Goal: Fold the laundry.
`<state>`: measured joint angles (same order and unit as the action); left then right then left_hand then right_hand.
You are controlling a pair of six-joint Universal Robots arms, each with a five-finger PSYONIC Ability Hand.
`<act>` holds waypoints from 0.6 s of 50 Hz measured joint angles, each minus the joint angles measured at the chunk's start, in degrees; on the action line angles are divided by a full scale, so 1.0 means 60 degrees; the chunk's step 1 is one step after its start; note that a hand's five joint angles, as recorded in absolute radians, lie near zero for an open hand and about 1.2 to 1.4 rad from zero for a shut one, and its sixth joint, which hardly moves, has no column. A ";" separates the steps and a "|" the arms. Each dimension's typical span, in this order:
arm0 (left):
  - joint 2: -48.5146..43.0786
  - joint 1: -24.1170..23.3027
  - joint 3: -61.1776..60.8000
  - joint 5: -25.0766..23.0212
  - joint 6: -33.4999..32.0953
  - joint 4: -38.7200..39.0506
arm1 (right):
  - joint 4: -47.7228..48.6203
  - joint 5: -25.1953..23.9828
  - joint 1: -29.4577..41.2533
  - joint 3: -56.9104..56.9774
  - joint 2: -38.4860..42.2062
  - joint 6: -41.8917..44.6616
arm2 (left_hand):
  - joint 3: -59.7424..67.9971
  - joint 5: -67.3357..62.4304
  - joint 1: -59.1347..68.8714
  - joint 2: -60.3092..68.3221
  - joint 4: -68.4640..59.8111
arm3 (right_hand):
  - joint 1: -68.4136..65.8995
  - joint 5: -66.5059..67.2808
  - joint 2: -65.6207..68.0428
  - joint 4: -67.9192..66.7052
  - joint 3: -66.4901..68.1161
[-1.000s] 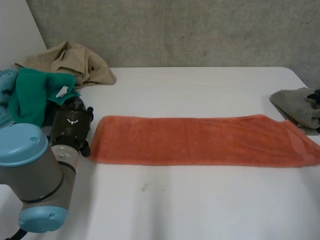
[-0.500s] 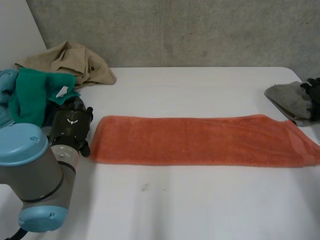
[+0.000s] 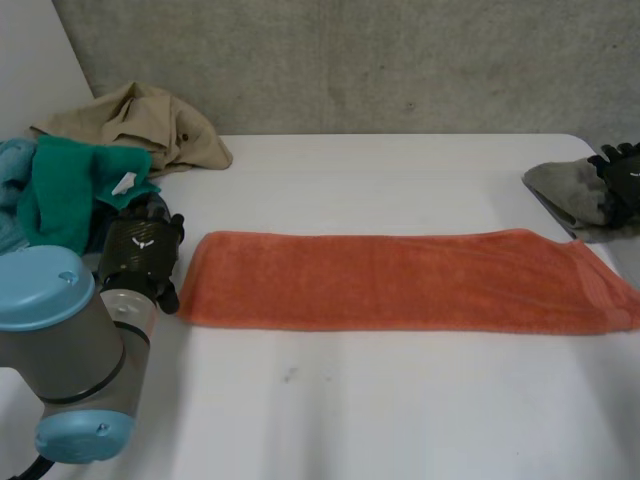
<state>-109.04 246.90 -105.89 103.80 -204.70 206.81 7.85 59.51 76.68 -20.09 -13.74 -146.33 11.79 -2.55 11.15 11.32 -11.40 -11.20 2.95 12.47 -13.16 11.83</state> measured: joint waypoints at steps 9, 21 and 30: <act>0.0095 -0.0030 -0.0022 0.0000 0.0000 -0.0005 | -0.0135 -0.0265 -0.0295 -0.2725 -0.2408 -0.0016 | 0.0000 0.0000 0.0001 0.0000 -0.0001 | 0.0000 0.0000 0.0000 -0.0001 0.0000; 0.0414 -0.0043 -0.0040 -0.0023 -0.0007 -0.0072 | -0.0758 -0.0723 -0.1778 -0.5826 -0.5677 -0.0041 | 0.0000 0.0000 0.0001 0.0000 -0.0001 | 0.0000 0.0000 0.0000 -0.0001 0.0000; 0.0486 -0.0037 -0.0113 -0.0052 -0.0015 -0.0104 | -0.3600 -0.1409 -0.2075 -0.6872 -0.6764 0.0127 | 0.0000 0.0000 0.0001 0.0000 -0.0001 | 0.0000 0.0000 0.0000 -0.0001 0.0000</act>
<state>-106.13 246.67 -106.57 103.48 -204.79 206.18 -13.75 51.06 64.24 -61.33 -54.32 -145.57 11.79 -2.55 11.15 11.32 -11.41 -11.20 2.95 12.47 -13.17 11.83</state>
